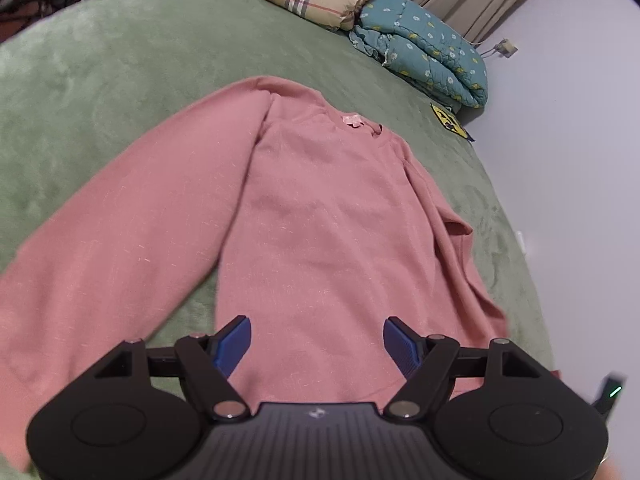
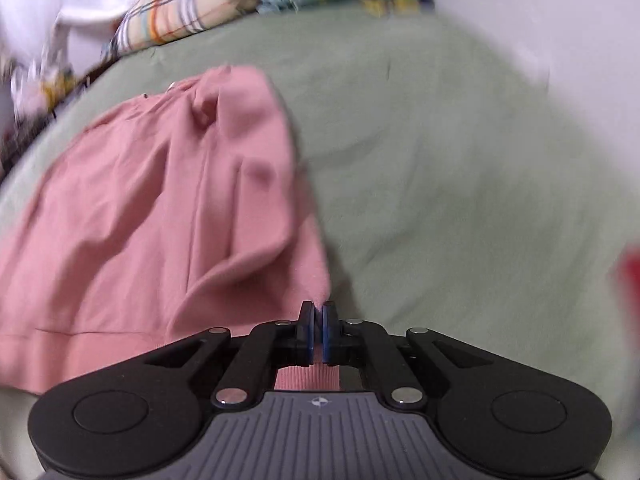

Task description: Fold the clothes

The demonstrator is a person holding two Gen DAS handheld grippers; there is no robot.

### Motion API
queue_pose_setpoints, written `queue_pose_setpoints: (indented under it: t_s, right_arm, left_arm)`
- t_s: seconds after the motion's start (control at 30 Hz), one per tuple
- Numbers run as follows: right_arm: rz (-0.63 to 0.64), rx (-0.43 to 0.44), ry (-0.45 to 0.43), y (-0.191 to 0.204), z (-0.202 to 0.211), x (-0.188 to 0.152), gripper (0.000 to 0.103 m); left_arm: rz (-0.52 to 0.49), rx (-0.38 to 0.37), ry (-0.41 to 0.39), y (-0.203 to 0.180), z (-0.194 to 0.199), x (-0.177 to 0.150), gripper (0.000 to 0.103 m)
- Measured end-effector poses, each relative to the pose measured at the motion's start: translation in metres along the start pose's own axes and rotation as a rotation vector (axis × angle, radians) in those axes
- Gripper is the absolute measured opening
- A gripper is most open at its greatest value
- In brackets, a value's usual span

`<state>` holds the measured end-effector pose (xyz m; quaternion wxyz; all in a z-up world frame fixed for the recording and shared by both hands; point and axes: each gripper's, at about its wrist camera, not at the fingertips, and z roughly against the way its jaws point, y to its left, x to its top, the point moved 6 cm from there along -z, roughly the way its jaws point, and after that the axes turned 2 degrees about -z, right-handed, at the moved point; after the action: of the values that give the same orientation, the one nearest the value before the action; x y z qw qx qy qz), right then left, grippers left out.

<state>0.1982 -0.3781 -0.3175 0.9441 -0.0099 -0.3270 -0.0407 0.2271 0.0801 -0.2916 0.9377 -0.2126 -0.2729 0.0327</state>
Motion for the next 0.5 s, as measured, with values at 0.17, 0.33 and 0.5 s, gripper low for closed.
queue_pose_setpoints:
  t_s: [0.17,0.33,0.5]
  right_arm:
    - [0.114,-0.277,-0.086,-0.087,0.015,0.104,0.004]
    - [0.085,-0.416,-0.072,-0.165,-0.009,0.193,0.004]
    - [0.094,-0.514,-0.022,-0.216,-0.051,0.260,0.004]
  left_arm:
    - [-0.026,0.051,-0.004,-0.002,0.002,0.005,0.073]
    - [-0.001,0.082,-0.006,-0.004,0.000,0.011,0.073]
    - [0.001,0.139,0.004,-0.001,0.001,0.012,0.073]
